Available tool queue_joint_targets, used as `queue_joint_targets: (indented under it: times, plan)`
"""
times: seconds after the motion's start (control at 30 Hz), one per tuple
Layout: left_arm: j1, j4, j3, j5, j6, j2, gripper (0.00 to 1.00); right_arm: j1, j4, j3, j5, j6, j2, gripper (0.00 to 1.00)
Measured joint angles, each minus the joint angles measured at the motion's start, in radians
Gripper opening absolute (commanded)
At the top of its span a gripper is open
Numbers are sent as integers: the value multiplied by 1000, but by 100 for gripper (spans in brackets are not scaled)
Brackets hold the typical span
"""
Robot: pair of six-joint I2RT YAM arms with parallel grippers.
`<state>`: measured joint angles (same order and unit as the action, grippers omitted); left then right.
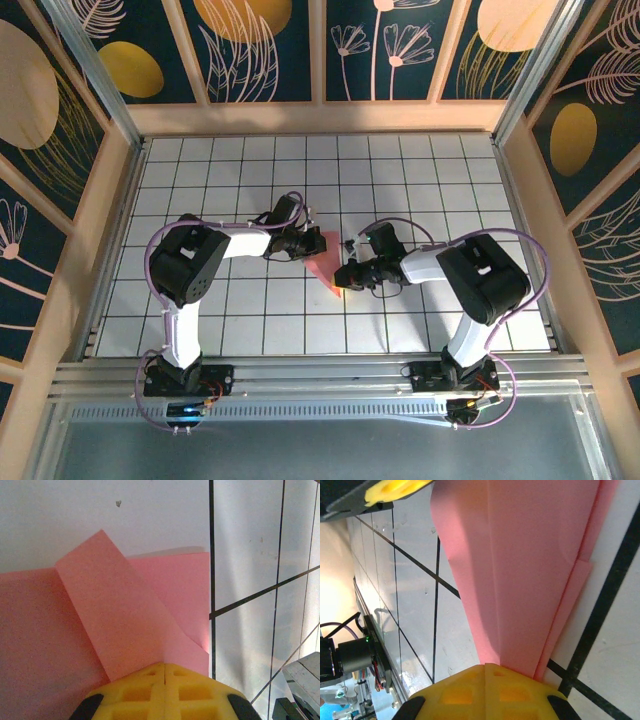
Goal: Fold a paper plane with a square sheet of paper (fold left side to right side)
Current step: Fourth fold the wing at the center of the table.
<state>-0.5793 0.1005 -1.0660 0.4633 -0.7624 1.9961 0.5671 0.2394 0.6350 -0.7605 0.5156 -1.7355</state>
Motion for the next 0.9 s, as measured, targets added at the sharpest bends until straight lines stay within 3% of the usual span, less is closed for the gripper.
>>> queue_joint_targets:
  times: [0.9]
  plan:
    - [0, 0, 0, 0, 0, 0, 0, 9, -11, -16, 5, -1, 14, 1]
